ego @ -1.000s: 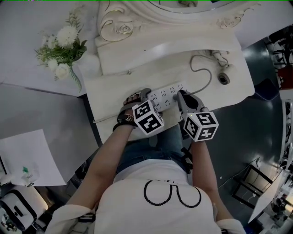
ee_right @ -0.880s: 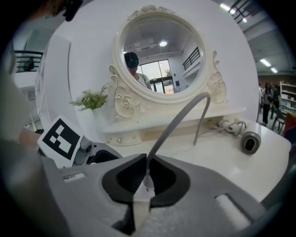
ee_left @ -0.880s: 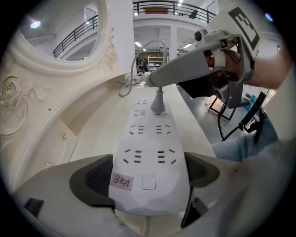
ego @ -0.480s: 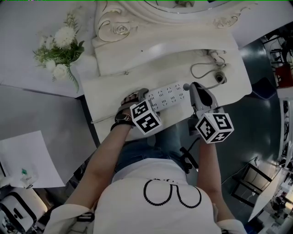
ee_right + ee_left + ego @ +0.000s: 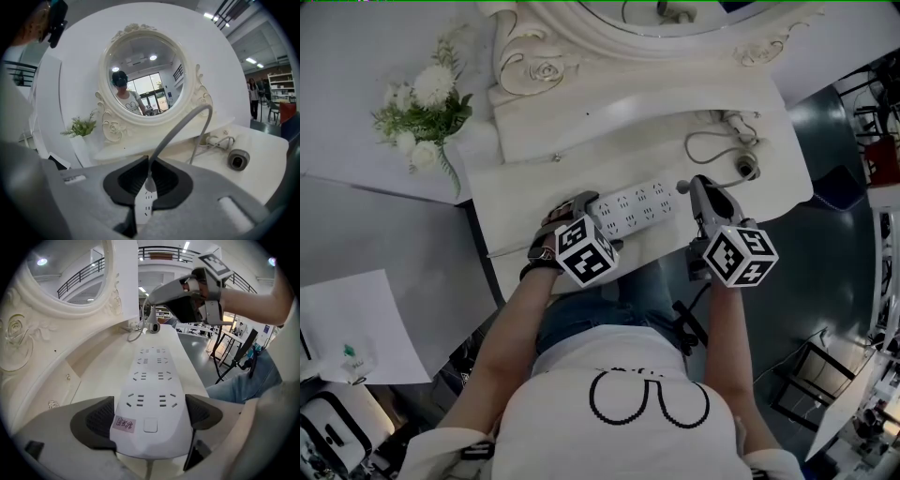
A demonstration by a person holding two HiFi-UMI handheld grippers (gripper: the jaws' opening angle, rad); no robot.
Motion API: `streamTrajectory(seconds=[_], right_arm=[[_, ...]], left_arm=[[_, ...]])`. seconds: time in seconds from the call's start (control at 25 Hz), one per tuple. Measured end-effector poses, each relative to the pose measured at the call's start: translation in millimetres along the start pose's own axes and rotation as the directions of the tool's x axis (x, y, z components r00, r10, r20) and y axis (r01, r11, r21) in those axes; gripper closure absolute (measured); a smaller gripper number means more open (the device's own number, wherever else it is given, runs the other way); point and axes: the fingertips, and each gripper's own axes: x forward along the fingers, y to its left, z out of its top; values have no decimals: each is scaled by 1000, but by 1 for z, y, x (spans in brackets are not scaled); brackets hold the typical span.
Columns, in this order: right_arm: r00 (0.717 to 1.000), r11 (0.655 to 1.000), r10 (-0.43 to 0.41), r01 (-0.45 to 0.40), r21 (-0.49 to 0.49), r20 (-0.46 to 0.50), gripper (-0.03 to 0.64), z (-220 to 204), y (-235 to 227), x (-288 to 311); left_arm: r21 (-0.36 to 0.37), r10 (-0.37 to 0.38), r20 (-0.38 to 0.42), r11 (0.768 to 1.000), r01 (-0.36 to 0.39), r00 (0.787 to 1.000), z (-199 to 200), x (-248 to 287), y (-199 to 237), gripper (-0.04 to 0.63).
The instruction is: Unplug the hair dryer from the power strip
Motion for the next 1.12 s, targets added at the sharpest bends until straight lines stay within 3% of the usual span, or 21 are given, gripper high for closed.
streamTrajectory(seconds=[0.08, 0.2, 0.28, 0.52, 0.72, 0.92, 1.12], right_arm=[[1000, 999, -17, 18, 45, -13, 592, -2, -13, 1], [999, 994, -33, 35, 100, -22, 592, -3, -33, 2], [999, 992, -39, 43, 123, -29, 592, -4, -45, 2], [996, 980, -68, 78, 182, -63, 592, -11, -85, 2], [991, 957, -86, 111, 269, -102, 592, -23, -117, 2], [984, 889, -83, 143, 435, -155, 592, -48, -137, 5], [985, 826, -96, 158, 542, -141, 591, -63, -149, 6]], left_arm=[[-73, -21, 76, 997, 27, 997, 14, -11, -1, 130], [-223, -45, 237, 970, 100, 971, 47, -32, 3, 130], [-263, -36, 295, 958, 117, 955, 66, -42, 10, 131], [-282, 38, 331, 958, 60, 943, 94, -44, 29, 135], [-332, 102, 367, 943, 28, 925, 112, -39, 38, 137], [-378, 159, 390, 926, 0, 907, 126, -41, 47, 143], [-387, 209, 391, 921, -46, 896, 128, -44, 51, 180]])
